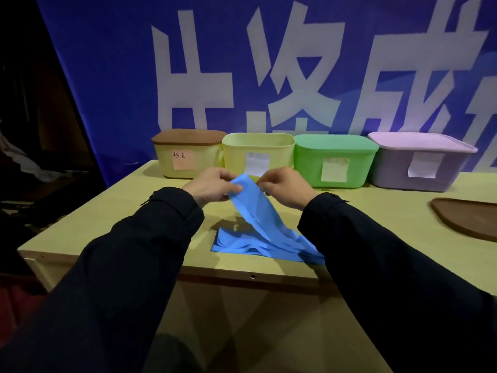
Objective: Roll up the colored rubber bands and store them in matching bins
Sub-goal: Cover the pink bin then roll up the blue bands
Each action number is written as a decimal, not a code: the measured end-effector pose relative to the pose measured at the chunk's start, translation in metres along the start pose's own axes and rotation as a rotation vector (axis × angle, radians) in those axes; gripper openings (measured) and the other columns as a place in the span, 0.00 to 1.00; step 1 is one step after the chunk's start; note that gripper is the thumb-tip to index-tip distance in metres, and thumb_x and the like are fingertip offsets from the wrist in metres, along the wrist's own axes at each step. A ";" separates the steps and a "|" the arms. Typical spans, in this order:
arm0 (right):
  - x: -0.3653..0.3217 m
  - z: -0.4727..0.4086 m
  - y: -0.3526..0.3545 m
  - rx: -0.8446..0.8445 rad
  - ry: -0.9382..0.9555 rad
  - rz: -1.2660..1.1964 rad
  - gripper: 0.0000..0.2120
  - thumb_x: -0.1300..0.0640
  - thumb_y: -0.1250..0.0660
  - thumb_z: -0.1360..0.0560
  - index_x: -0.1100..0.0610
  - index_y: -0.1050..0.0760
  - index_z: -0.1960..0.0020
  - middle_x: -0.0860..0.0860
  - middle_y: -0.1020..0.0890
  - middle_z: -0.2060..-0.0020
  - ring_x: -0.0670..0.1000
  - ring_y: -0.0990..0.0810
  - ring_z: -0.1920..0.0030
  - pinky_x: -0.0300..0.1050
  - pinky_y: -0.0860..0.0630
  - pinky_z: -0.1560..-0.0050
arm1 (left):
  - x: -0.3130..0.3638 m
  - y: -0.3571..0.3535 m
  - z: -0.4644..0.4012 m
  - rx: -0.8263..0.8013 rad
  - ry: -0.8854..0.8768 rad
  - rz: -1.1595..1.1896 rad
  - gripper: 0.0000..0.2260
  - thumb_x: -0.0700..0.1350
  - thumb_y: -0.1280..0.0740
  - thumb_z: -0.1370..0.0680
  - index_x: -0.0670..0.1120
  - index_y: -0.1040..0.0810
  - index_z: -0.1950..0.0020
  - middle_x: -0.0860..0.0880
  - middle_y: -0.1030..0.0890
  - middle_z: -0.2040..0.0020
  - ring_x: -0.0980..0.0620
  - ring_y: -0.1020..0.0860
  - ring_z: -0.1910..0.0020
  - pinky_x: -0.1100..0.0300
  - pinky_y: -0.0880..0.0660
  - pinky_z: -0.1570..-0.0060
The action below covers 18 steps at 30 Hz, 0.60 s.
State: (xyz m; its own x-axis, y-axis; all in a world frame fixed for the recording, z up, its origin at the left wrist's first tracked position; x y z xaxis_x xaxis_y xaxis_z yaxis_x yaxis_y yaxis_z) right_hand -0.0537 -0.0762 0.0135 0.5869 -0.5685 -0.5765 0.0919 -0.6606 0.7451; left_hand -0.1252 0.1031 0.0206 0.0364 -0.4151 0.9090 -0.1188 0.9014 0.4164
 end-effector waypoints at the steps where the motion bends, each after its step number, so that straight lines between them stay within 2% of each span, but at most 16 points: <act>1: 0.004 0.000 0.008 0.045 -0.030 -0.083 0.08 0.58 0.34 0.24 0.53 0.16 0.51 0.48 0.15 0.58 0.48 0.17 0.56 0.42 0.25 0.55 | 0.012 -0.001 0.001 0.019 -0.056 0.087 0.04 0.35 0.30 0.21 0.43 0.20 0.49 0.46 0.20 0.54 0.50 0.22 0.53 0.57 0.23 0.49; 3: 0.009 0.000 0.025 0.123 -0.068 -0.253 0.08 0.60 0.33 0.23 0.55 0.17 0.49 0.50 0.14 0.57 0.51 0.16 0.57 0.43 0.24 0.55 | 0.036 -0.001 0.003 0.051 -0.159 0.225 0.05 0.35 0.32 0.20 0.45 0.20 0.51 0.47 0.20 0.55 0.52 0.21 0.56 0.59 0.22 0.53; 5: 0.009 0.002 0.044 0.171 -0.071 -0.400 0.08 0.59 0.33 0.22 0.56 0.18 0.45 0.53 0.14 0.54 0.53 0.15 0.54 0.49 0.21 0.51 | 0.061 -0.001 0.004 0.082 -0.254 0.330 0.06 0.35 0.34 0.19 0.45 0.19 0.50 0.50 0.18 0.57 0.56 0.19 0.59 0.62 0.22 0.58; 7: 0.002 0.004 0.060 0.174 -0.051 -0.543 0.10 0.54 0.35 0.19 0.57 0.19 0.41 0.52 0.14 0.51 0.51 0.16 0.51 0.49 0.22 0.46 | 0.084 -0.004 0.002 0.092 -0.332 0.383 0.06 0.36 0.34 0.18 0.43 0.19 0.46 0.49 0.17 0.55 0.56 0.18 0.58 0.62 0.21 0.56; 9: -0.009 0.009 0.072 0.137 -0.020 -0.669 0.18 0.46 0.41 0.17 0.55 0.20 0.38 0.51 0.14 0.48 0.49 0.15 0.47 0.43 0.20 0.45 | 0.101 -0.011 -0.002 0.086 -0.391 0.414 0.06 0.37 0.34 0.18 0.43 0.19 0.44 0.47 0.17 0.53 0.54 0.17 0.55 0.60 0.20 0.53; 12: -0.018 0.016 0.079 0.122 0.032 -0.732 0.20 0.44 0.44 0.16 0.53 0.18 0.45 0.47 0.13 0.52 0.47 0.15 0.50 0.38 0.20 0.52 | 0.112 -0.029 -0.013 0.096 -0.428 0.470 0.05 0.39 0.33 0.18 0.43 0.19 0.44 0.45 0.16 0.50 0.49 0.17 0.51 0.54 0.19 0.47; 15: -0.014 0.015 0.075 0.207 0.075 -0.688 0.15 0.48 0.37 0.18 0.55 0.18 0.55 0.48 0.17 0.59 0.48 0.20 0.56 0.48 0.24 0.53 | 0.110 -0.050 -0.022 0.121 -0.451 0.541 0.06 0.41 0.32 0.19 0.41 0.18 0.44 0.40 0.15 0.48 0.42 0.16 0.46 0.46 0.20 0.42; 18: -0.001 0.013 0.070 0.282 0.056 -0.642 0.16 0.51 0.36 0.18 0.57 0.22 0.62 0.49 0.24 0.66 0.48 0.27 0.62 0.45 0.31 0.58 | 0.097 -0.067 -0.031 0.133 -0.427 0.617 0.08 0.44 0.31 0.19 0.42 0.17 0.44 0.43 0.15 0.49 0.45 0.16 0.48 0.45 0.20 0.40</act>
State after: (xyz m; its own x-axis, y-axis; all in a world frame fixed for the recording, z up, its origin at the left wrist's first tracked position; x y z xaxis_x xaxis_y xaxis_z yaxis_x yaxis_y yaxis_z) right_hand -0.0582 -0.1282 0.0618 0.5277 -0.0023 -0.8494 0.2263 -0.9635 0.1432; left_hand -0.0829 0.0060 0.0818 -0.4593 0.1232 0.8797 -0.1129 0.9742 -0.1954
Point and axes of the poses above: each hand's wrist, its own z-axis away from the middle knuckle, its own y-axis out of the back of the hand, x = y × z, the point moved 4 cm from there along -z, towards the middle knuckle
